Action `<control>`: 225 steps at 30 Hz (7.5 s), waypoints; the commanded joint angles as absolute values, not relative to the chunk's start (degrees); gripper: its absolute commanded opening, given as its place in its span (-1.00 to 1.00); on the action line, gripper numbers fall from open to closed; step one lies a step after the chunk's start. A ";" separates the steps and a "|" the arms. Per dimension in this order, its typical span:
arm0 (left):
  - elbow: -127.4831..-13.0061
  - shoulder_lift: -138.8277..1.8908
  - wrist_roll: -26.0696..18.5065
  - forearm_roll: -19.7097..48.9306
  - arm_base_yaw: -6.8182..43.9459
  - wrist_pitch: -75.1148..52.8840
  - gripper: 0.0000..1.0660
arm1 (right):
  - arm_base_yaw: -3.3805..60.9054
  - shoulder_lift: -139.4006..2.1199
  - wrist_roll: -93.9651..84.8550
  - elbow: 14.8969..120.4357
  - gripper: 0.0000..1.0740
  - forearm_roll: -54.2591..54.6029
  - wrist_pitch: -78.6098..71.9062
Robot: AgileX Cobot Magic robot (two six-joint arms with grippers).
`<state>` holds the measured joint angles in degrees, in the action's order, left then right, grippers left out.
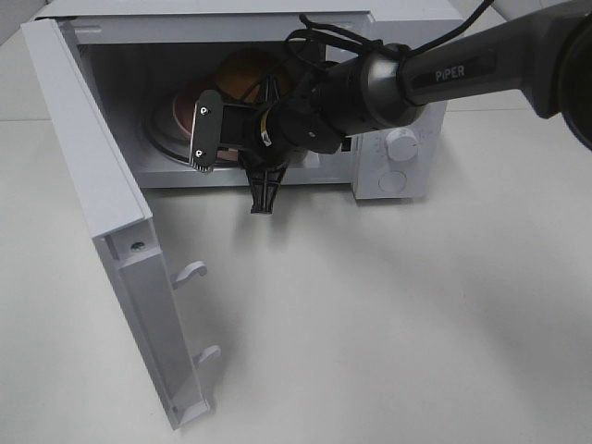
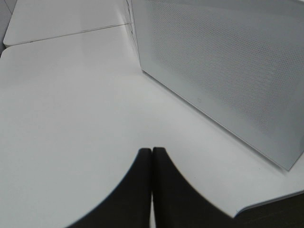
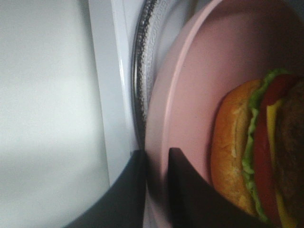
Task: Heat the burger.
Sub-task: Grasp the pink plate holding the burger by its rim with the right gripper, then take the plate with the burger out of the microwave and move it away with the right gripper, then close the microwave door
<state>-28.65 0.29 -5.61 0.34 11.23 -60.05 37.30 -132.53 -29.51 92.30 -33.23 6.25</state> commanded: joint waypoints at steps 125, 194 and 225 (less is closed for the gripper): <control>-28.48 1.43 -5.44 0.40 11.12 -59.24 -1.00 | 32.43 -83.48 -22.35 23.95 -1.00 -32.49 13.41; -28.48 1.43 -5.44 0.40 11.12 -59.24 -1.00 | 17.19 -81.70 6.53 53.23 0.26 -3.61 45.78; -28.48 1.43 -5.39 0.40 11.12 -59.24 -1.00 | 6.53 -62.34 9.68 48.76 0.30 -3.55 60.16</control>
